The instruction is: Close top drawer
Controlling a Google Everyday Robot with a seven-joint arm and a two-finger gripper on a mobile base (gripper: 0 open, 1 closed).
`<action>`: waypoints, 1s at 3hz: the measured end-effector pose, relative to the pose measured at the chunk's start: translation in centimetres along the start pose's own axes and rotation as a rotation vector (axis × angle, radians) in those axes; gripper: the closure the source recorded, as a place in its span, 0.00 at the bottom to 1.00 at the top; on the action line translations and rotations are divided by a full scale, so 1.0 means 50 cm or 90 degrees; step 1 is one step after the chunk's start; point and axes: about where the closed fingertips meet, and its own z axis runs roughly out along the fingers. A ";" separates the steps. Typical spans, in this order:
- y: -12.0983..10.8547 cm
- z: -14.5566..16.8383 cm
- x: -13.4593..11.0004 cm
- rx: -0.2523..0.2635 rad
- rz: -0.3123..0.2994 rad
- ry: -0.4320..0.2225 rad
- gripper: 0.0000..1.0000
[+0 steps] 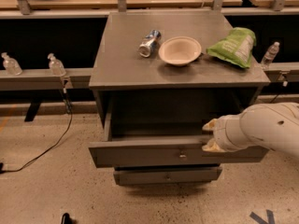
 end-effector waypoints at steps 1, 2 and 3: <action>-0.077 0.040 -0.003 0.004 -0.005 -0.011 0.50; -0.139 0.071 -0.004 0.010 -0.007 -0.015 0.50; -0.177 0.088 -0.008 0.013 -0.011 -0.015 0.51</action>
Offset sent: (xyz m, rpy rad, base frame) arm 0.1193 -0.0010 0.0071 0.0212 -0.0355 0.0199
